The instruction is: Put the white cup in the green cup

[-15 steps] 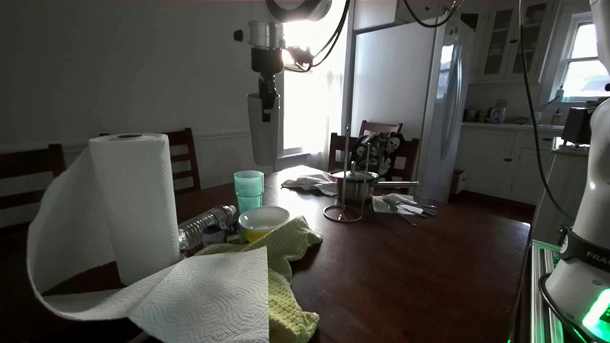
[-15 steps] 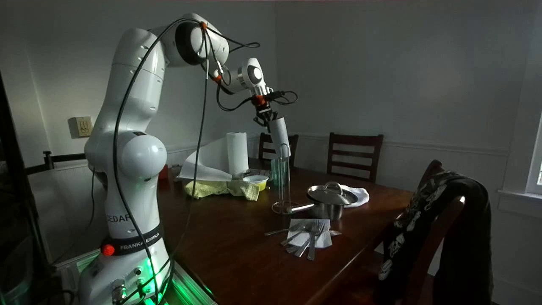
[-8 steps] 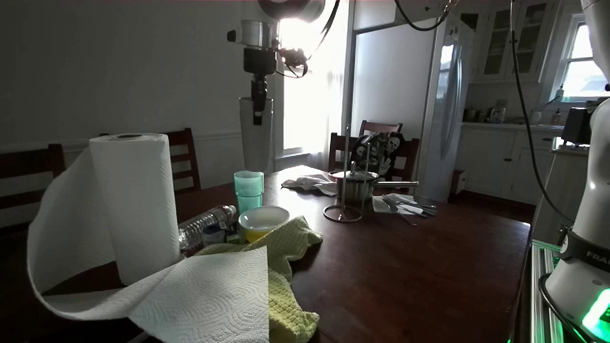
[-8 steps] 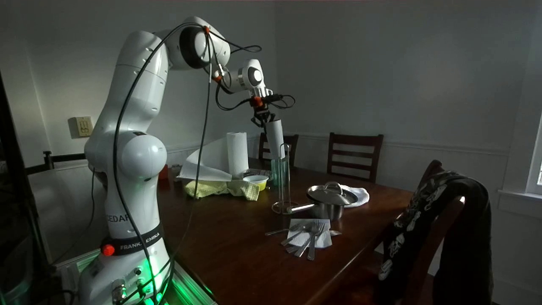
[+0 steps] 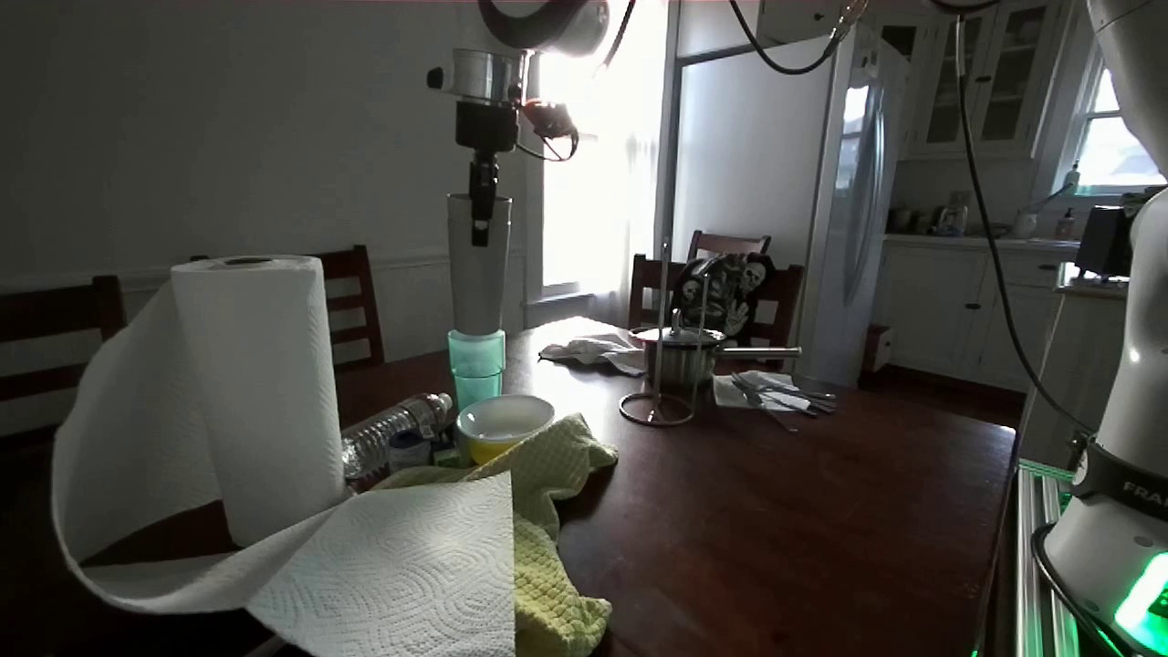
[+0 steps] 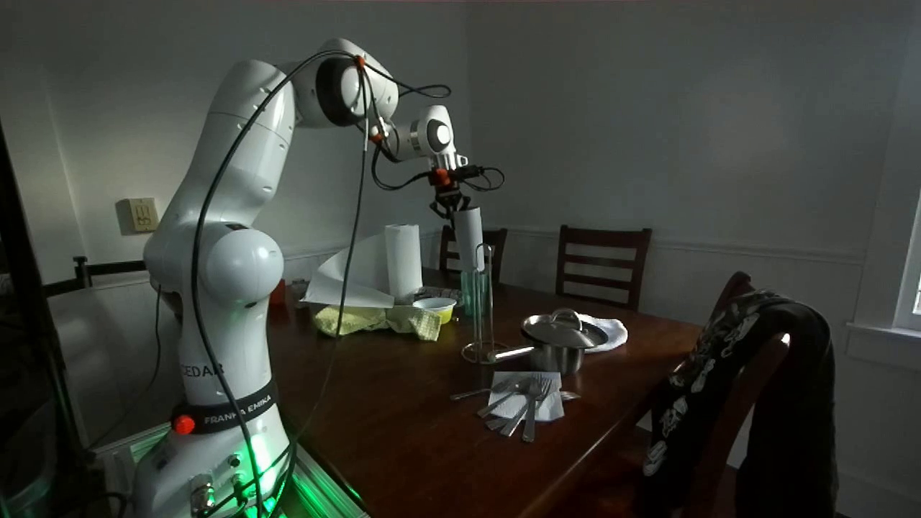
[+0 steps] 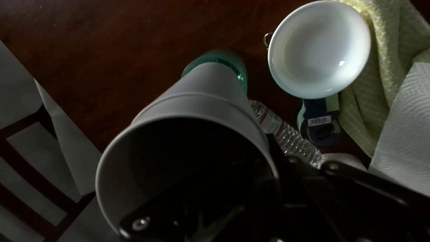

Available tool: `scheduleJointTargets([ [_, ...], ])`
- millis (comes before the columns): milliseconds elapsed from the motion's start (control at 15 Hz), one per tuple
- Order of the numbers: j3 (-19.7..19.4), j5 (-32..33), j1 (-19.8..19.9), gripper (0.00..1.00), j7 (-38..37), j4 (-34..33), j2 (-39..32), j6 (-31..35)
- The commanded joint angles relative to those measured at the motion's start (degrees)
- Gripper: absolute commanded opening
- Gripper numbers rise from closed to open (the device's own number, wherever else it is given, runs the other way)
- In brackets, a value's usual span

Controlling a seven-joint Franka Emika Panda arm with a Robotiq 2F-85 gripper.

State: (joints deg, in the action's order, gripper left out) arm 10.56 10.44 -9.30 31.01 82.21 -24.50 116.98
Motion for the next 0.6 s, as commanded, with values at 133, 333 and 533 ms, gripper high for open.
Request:
scheduleJointTargets([
  [133,0.02,-1.33,0.46,0.01,-0.61,-3.91,-3.03,0.34],
  [333,-0.01,-1.65,0.78,0.01,-0.63,-4.8,-4.18,0.22],
  [533,0.3,-3.34,1.43,0.01,-0.42,-5.58,-5.26,-0.35],
])
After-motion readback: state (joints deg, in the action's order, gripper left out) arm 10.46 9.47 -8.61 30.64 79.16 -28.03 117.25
